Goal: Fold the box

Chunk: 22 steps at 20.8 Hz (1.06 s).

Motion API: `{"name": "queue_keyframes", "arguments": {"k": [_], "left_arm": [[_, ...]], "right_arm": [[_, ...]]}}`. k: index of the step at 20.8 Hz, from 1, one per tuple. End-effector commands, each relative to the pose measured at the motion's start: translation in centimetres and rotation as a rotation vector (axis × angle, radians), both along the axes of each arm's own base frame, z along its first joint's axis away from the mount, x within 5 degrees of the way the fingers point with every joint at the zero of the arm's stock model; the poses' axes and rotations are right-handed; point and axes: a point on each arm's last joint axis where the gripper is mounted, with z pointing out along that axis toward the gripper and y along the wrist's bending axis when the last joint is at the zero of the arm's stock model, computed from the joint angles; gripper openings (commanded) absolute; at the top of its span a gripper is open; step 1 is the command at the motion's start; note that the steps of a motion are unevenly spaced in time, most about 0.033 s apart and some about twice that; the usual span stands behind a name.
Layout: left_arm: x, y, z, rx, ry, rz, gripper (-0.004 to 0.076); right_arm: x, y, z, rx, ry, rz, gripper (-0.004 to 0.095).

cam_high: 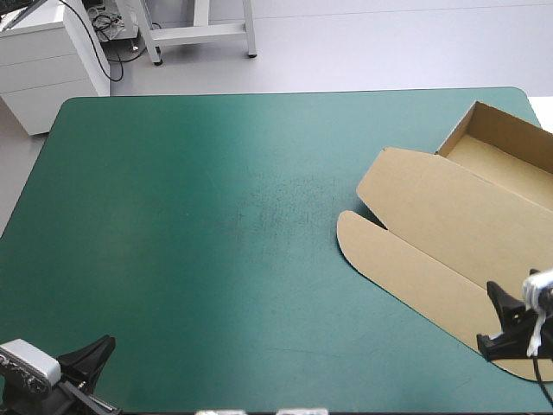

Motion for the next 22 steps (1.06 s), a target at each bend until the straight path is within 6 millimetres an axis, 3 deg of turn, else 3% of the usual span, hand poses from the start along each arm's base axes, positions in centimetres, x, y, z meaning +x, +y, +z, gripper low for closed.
{"name": "queue_keyframes", "arguments": {"k": [1, 6, 9, 11, 16, 22], "left_arm": [[-0.2, 0.1, 1.2, -0.05, -0.082, -0.003, -0.0008], [-0.2, 0.1, 1.2, -0.05, -0.082, -0.003, -0.0008], [-0.2, 0.1, 1.2, -0.05, -0.082, -0.003, -0.0008], [-0.2, 0.1, 1.2, -0.05, -0.082, -0.003, -0.0008], [-0.2, 0.1, 1.2, -0.05, -0.082, -0.003, -0.0008], [-0.2, 0.1, 1.2, -0.05, -0.082, -0.003, -0.0008]], "right_arm": [[-1.1, -0.2, -2.2, 0.051, -0.149, 0.0, 0.0507], [-2.6, -0.5, -8.2, 0.062, -0.183, -0.001, 0.0507], [-2.7, -0.6, -10.4, 0.061, -0.177, -0.001, 0.05], [-3.1, -0.6, -10.3, 0.075, -0.202, -0.002, 0.0449], [-3.1, -0.6, -10.3, 0.074, -0.202, 0.0, 0.0001], [-3.1, -0.6, -10.3, 0.076, -0.201, 0.001, -0.002]]}}
